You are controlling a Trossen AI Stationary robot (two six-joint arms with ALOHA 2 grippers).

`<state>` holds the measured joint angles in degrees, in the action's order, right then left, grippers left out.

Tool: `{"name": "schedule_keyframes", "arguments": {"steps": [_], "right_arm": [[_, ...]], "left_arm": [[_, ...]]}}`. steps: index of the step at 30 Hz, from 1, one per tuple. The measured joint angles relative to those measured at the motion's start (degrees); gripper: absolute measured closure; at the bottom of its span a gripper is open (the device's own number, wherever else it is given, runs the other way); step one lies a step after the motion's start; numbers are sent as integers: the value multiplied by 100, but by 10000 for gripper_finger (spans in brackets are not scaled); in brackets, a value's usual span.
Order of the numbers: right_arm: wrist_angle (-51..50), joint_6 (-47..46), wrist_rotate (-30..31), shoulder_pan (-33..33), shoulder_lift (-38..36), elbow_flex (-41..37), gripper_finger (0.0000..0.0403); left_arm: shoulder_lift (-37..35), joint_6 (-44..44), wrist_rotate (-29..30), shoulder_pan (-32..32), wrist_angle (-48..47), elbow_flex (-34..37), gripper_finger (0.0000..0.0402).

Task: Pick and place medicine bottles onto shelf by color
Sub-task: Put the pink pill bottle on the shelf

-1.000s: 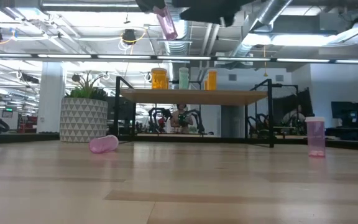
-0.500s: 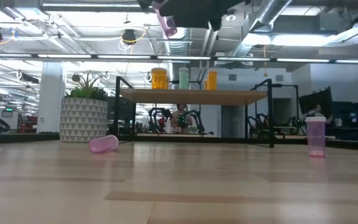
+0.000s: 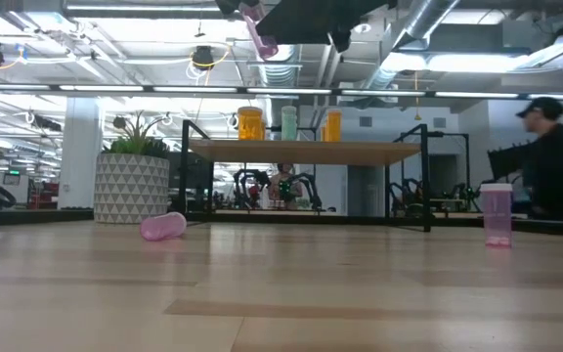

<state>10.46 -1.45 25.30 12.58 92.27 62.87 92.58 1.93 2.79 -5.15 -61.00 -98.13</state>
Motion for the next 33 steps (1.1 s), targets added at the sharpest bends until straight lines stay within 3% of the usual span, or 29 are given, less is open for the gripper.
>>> {"name": "schedule_keyframes", "arguments": {"steps": [5,9,15,20,25,29,33], "right_arm": [[19,-4,0,0,0,0,298],[108,-22,2,0,-7,0,295],[241,26,5,-34,-151,-88,295],[647,-45,31,-198,-691,-646,295],[1984,38,229,-416,-1443,-1746,295],[3006,316,906,-697,-1894,-2665,295],[3631,472,1370,-1176,-2016,-3093,295]], "left_arm": [[1,-114,68,0,4,-21,289],[-1,-109,195,-18,-61,-228,254],[-310,17,1110,-194,-351,-652,199],[-916,-177,1642,-440,-328,-632,181],[-1582,-258,1989,-753,226,-89,180],[-2112,-212,2389,-1020,930,660,180],[-2614,77,2642,-1149,1993,1594,180]]}}
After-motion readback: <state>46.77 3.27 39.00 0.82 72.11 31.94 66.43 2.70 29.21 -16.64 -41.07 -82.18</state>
